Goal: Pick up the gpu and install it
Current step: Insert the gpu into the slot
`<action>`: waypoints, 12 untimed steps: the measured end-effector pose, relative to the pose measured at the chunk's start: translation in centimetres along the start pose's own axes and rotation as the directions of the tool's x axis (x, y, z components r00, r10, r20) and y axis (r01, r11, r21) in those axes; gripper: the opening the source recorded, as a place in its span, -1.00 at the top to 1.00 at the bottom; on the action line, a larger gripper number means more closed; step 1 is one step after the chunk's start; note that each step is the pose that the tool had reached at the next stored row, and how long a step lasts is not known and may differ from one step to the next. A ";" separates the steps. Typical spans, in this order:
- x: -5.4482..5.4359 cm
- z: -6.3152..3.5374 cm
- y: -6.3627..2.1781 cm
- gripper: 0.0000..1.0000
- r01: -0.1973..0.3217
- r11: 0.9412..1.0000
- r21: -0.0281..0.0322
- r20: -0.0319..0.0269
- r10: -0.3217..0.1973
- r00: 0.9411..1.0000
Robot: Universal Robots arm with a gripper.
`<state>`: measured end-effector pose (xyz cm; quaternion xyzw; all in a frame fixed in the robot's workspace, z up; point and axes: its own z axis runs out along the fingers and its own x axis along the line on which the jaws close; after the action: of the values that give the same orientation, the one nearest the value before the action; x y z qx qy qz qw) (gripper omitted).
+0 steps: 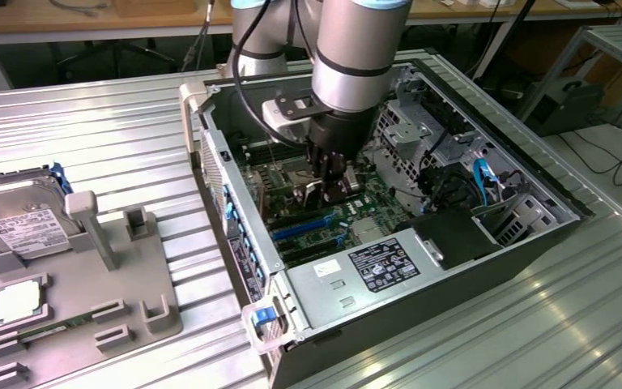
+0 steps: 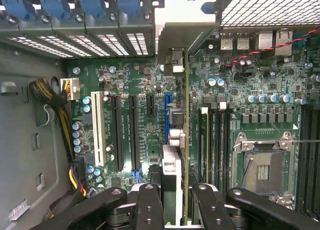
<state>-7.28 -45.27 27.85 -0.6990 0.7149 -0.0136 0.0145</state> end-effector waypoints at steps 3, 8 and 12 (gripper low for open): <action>0.1 0.28 0.02 0.44 0.000 1.000 0.000 0.000 0.000 1.000; 0.2 0.91 0.10 0.44 0.000 1.000 0.000 0.000 0.000 1.000; 0.2 1.19 0.27 0.44 0.000 1.000 0.000 0.000 0.000 1.000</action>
<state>-7.50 -45.43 26.65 -0.6989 0.7149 -0.0136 0.0144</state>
